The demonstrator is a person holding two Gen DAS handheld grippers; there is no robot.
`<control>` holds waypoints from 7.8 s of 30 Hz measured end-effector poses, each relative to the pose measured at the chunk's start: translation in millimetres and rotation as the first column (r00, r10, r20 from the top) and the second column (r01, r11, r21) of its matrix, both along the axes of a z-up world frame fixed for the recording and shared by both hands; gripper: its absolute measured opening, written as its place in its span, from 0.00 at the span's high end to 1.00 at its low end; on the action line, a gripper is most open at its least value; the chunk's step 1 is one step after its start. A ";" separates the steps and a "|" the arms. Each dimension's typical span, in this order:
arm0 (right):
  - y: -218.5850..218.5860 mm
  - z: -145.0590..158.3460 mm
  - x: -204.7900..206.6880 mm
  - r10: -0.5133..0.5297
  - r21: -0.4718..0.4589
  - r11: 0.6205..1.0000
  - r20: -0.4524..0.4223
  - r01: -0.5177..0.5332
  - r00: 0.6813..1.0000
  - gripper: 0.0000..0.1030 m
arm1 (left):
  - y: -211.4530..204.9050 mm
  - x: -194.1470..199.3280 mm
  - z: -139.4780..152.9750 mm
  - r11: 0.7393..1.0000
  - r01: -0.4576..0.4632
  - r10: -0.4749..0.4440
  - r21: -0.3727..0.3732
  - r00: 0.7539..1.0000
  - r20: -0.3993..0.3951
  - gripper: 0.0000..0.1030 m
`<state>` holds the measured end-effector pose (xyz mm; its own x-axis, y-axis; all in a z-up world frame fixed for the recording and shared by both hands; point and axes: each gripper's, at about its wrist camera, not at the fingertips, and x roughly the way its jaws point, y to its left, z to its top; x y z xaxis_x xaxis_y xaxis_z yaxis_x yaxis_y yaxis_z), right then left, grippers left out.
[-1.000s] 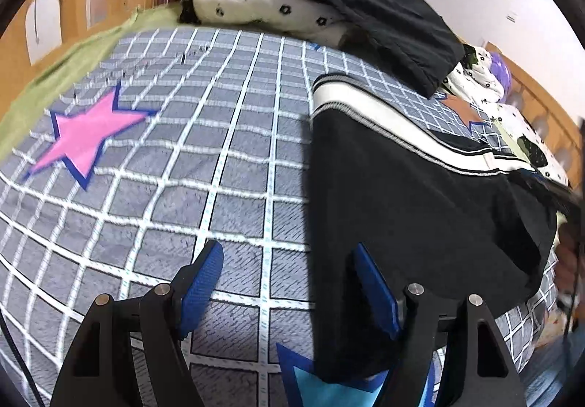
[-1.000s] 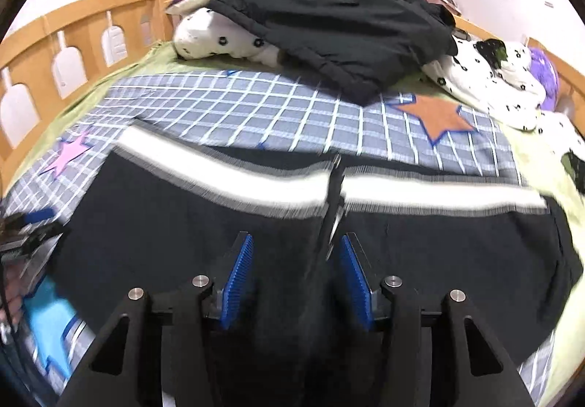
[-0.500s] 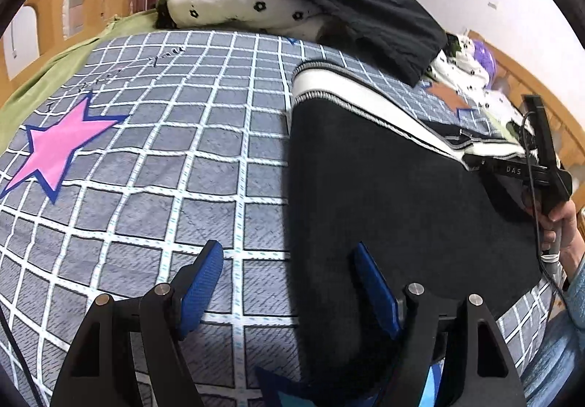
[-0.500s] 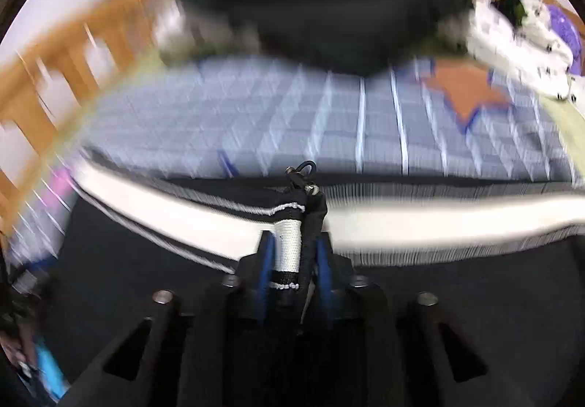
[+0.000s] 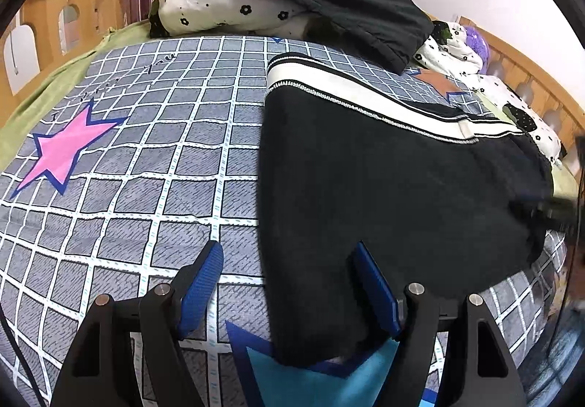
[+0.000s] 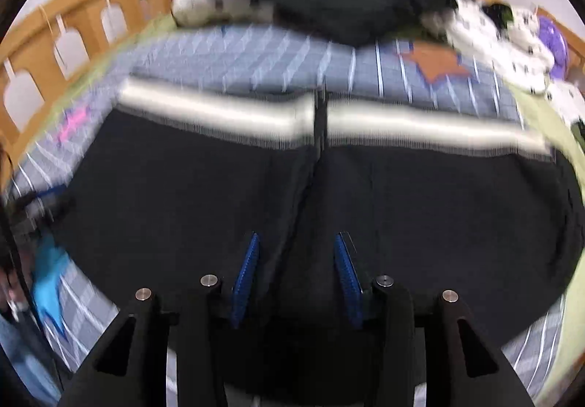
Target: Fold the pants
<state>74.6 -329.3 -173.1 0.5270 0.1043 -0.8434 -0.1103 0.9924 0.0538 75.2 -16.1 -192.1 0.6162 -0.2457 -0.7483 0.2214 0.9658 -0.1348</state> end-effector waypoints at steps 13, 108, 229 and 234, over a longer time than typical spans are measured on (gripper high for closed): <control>-129.7 82.3 -71.8 -0.346 0.006 0.935 0.221 0.354 0.912 0.31 | 19.9 22.0 32.6 0.996 -0.054 0.053 -0.069 0.999 -0.012 0.31; 200.2 22.6 2.4 0.083 0.258 0.962 0.026 -0.087 0.996 0.62 | 223.1 26.4 44.0 0.930 -0.357 0.355 -0.082 0.934 -0.048 0.35; 26.0 116.3 -10.4 -0.170 0.165 0.979 0.338 0.120 0.926 0.55 | 50.8 -0.8 118.9 0.960 0.024 0.017 -0.279 0.989 0.146 0.84; -30.4 69.6 -20.3 -0.237 0.198 0.963 0.296 0.184 0.925 0.55 | -55.0 8.5 82.0 0.966 0.134 -0.113 -0.222 0.988 0.103 0.84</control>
